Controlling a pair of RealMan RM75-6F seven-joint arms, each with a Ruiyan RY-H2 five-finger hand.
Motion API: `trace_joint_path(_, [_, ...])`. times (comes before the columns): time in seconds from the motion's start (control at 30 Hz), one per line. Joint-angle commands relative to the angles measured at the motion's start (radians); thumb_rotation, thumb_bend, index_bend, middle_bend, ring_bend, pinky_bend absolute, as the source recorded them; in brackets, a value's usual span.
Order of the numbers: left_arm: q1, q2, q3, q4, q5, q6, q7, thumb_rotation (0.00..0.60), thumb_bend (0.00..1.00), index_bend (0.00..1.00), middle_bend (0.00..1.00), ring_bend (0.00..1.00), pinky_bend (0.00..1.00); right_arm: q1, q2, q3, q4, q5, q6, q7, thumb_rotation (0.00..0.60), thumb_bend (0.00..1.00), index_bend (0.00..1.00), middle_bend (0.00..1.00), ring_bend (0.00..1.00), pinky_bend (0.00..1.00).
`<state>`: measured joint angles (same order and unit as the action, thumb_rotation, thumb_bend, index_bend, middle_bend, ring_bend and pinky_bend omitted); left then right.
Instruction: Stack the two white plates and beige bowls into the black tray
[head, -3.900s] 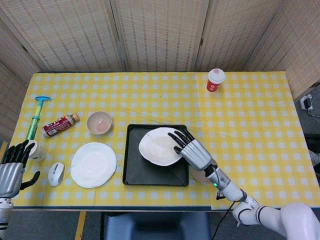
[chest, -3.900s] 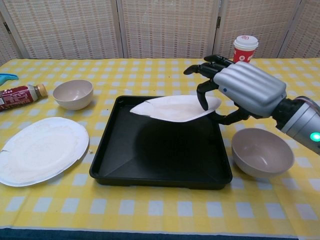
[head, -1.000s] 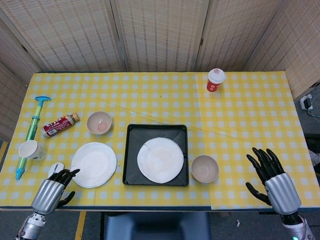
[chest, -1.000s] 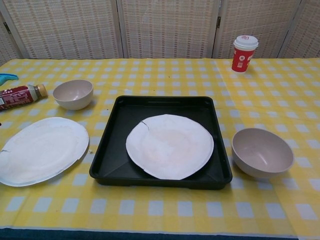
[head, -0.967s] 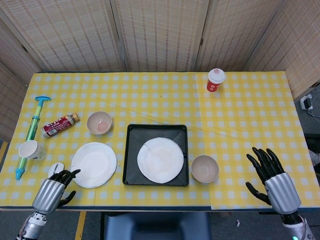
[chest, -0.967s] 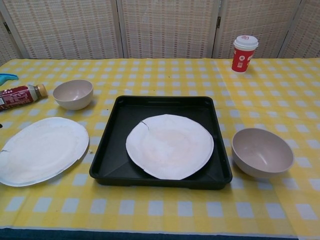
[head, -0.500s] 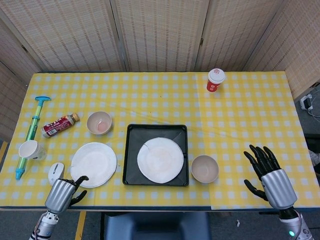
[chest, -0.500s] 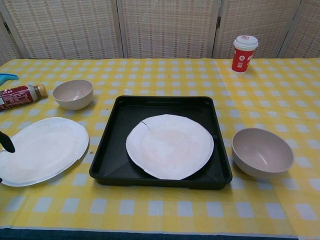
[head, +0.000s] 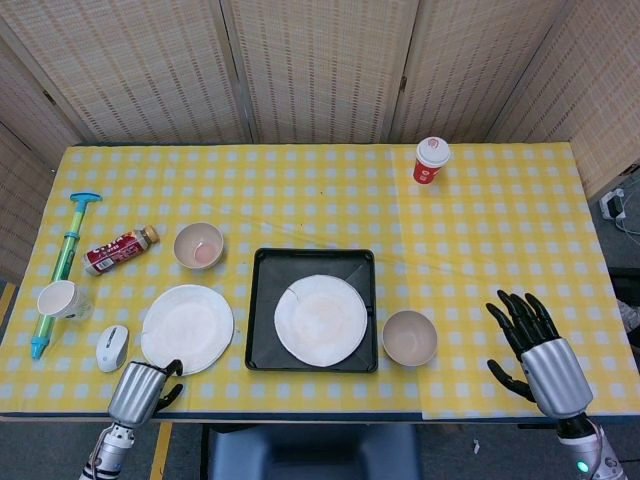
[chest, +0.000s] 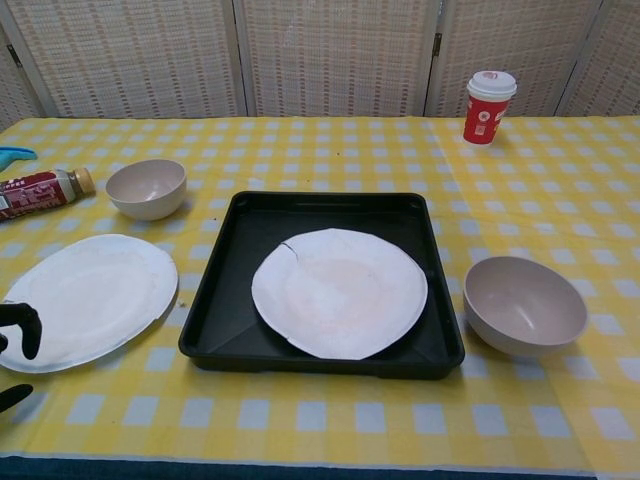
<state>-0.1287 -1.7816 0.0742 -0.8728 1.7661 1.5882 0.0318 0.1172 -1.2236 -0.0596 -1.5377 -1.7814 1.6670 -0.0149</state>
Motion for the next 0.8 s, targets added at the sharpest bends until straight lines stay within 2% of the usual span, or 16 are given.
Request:
trace_joint_path(0.03, [-0.008, -0.012, -0.004, 0.018, -0.011, -0.012, -0.002, 0.600, 0.27, 0.57, 1.00, 1.00, 1.00, -0.001, 0.000, 0.001, 0.000, -0.002, -0.003, 0.000, 0.600, 0.30, 0.00, 0.00, 0.00, 0.00])
trace_joint_path(0.27, [-0.021, -0.037, -0.016, 0.058, -0.034, -0.022, -0.009, 0.600, 0.27, 0.56, 1.00, 1.00, 1.00, -0.002, 0.001, 0.007, -0.001, 0.001, -0.020, 0.001, 0.600, 0.30, 0.00, 0.00, 0.00, 0.00])
trace_joint_path(0.8, [-0.033, -0.077, -0.010, 0.132, -0.056, -0.029, -0.039, 0.600, 0.27, 0.54, 1.00, 1.00, 1.00, -0.005, 0.004, 0.021, -0.003, 0.006, -0.038, 0.004, 0.600, 0.30, 0.00, 0.00, 0.00, 0.00])
